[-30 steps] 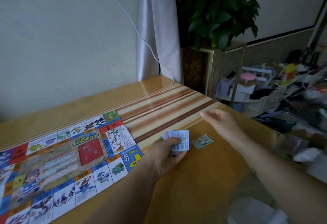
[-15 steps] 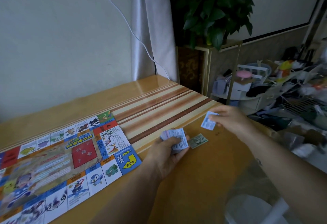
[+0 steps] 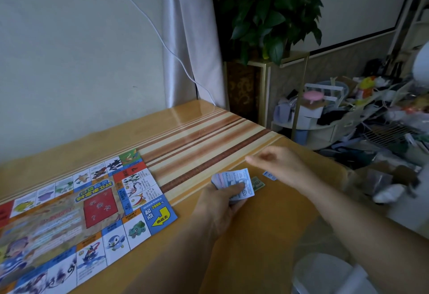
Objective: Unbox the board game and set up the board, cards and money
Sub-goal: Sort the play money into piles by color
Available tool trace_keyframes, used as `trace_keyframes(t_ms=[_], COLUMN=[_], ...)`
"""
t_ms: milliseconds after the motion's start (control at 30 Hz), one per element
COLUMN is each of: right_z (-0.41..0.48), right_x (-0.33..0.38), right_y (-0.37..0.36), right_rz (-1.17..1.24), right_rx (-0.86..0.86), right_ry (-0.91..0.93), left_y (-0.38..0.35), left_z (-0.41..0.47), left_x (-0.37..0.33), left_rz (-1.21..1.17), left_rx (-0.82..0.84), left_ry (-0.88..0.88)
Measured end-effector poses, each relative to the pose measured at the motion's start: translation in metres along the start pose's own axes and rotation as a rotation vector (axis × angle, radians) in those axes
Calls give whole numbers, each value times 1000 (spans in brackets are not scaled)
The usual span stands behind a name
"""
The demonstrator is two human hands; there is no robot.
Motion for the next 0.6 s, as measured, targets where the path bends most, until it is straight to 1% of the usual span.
trace_keyframes(t_ms=[33, 67, 200, 400, 467, 600], right_z=[-4, -7, -4, -7, -7, -5], right_x=[3, 4, -2, -9, -10, -10], right_y=[-13, -19, -14, -20, -19, -15], right_rz=[25, 25, 66, 219, 202, 162], right_rx=[140, 202, 166, 194, 177, 114], right_ry=[-28, -35, -62, -152, -140, -104], left_y=[-3, -7, -10, -9, -8, -7], left_z=[-1, -2, -5, -2, -2, 1], left_x=[0, -1, -3, -4, -4, -2], left_rz=[5, 0, -97, 53, 67, 21], left_rx=[16, 42, 118, 74, 59, 68], left_ry=[-12, -19, 8, -81, -88, -53])
Point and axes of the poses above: each hand's wrist, its own z-axis towards the middle knuckle, its own y-axis out of the back of the hand, x = y × z, the point moved 8 cm from there along z, towards the middle knuckle, and after that the axes turned 10 degrees about -x, right-handed, at the moved point
